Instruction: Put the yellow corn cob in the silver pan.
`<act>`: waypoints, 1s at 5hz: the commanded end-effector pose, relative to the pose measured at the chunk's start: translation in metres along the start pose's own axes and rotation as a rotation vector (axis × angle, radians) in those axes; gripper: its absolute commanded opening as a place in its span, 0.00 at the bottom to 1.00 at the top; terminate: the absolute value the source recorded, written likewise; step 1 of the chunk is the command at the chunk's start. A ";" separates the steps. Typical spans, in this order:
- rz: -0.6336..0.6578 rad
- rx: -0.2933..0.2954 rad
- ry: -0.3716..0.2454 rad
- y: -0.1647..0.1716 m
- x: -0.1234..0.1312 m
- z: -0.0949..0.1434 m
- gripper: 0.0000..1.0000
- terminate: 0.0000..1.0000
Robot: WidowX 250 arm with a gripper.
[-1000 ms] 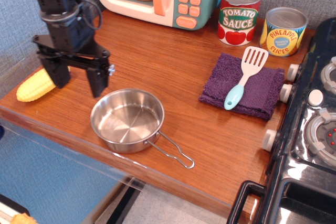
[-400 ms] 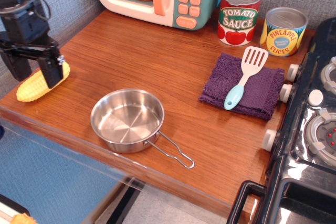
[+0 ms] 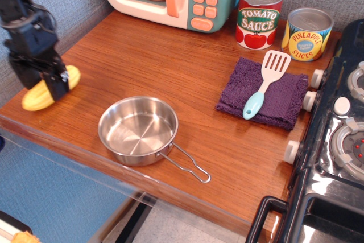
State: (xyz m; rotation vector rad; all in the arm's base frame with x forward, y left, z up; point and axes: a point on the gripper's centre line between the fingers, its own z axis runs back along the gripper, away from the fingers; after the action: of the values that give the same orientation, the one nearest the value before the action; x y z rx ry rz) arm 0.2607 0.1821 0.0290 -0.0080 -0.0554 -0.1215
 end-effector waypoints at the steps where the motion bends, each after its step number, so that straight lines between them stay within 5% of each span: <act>1: -0.117 0.064 0.043 -0.006 0.023 -0.018 1.00 0.00; 2: -0.105 0.053 0.047 -0.008 0.022 -0.023 1.00 0.00; 3: -0.106 0.059 0.038 -0.011 0.021 -0.021 0.00 0.00; 5: -0.009 0.030 -0.081 -0.021 0.017 0.024 0.00 0.00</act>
State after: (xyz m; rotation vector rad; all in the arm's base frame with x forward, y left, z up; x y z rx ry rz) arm 0.2684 0.1545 0.0412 -0.0182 -0.1011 -0.1318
